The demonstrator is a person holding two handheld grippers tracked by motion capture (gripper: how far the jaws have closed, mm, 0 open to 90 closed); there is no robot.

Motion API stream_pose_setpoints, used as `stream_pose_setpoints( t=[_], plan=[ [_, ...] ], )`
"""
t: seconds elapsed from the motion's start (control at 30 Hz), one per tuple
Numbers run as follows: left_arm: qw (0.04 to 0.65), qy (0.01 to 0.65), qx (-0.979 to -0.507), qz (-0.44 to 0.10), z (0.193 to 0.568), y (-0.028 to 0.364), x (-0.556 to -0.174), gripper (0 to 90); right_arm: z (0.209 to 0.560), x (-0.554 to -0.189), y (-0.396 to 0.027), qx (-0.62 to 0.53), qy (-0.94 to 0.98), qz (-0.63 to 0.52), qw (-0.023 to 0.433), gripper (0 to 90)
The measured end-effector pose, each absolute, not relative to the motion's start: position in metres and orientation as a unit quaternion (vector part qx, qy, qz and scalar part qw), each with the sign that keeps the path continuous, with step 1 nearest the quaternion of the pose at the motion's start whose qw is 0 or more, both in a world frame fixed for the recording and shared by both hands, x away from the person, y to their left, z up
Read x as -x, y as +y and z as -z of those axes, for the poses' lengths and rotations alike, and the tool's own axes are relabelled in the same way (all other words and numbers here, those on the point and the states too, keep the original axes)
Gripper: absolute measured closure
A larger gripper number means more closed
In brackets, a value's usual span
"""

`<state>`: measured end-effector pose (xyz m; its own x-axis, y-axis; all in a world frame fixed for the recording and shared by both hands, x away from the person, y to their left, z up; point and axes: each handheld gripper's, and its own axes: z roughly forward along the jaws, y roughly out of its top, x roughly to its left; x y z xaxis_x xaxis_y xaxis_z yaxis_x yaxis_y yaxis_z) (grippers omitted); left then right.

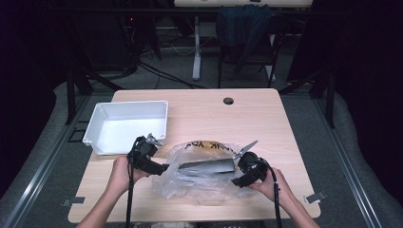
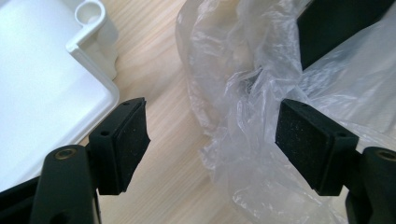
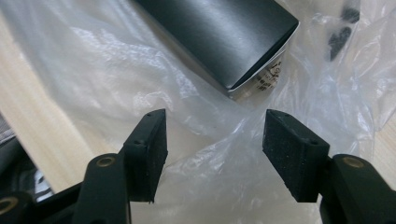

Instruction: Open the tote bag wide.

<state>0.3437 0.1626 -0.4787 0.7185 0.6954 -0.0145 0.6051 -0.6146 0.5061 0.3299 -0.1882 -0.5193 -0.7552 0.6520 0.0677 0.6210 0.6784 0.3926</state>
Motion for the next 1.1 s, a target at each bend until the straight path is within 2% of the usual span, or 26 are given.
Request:
stream_pose_setpoints(
  t=[0.27,0.4,0.5,0.57,0.63,0.7,0.77,0.8,0.9,1.1],
  plan=[
    [0.267,0.322,-0.905,-0.083,0.456,0.145,-0.308,23.0,0.522,-0.331,-0.192,-0.365,0.905,-0.216,0.04,39.7],
    [0.235,0.316,-0.915,-0.087,0.467,0.133,-0.297,21.8,0.521,-0.331,-0.194,-0.357,0.912,-0.2,0.039,38.8],
    [0.18,0.318,-0.926,-0.098,0.492,0.126,-0.297,25.7,0.519,-0.325,-0.195,-0.356,0.911,-0.204,0.045,38.3],
    [0.153,0.319,-0.93,-0.103,0.506,0.125,-0.301,35.3,0.519,-0.32,-0.195,-0.353,0.912,-0.2,0.049,39.6],
    [0.157,0.325,-0.927,-0.097,0.516,0.127,-0.306,46.8,0.523,-0.318,-0.194,-0.351,0.915,-0.191,0.052,43.7],
    [0.159,0.327,-0.926,-0.096,0.523,0.129,-0.312,60.2,0.529,-0.318,-0.192,-0.347,0.92,-0.173,0.059,53.1],
    [0.173,0.332,-0.923,-0.089,0.524,0.132,-0.316,72.9,0.534,-0.32,-0.191,-0.344,0.923,-0.157,0.073,66.1],
    [0.18,0.338,-0.919,-0.09,0.523,0.134,-0.317,76.7,0.535,-0.321,-0.191,-0.343,0.924,-0.15,0.076,71.9],
    [0.186,0.353,-0.913,-0.091,0.522,0.143,-0.324,83.6,0.536,-0.322,-0.193,-0.35,0.921,-0.148,0.087,86.7],
    [0.186,0.385,-0.898,-0.101,0.526,0.158,-0.341,86.7,0.539,-0.325,-0.195,-0.348,0.924,-0.122,0.101,90.0]
  ],
)
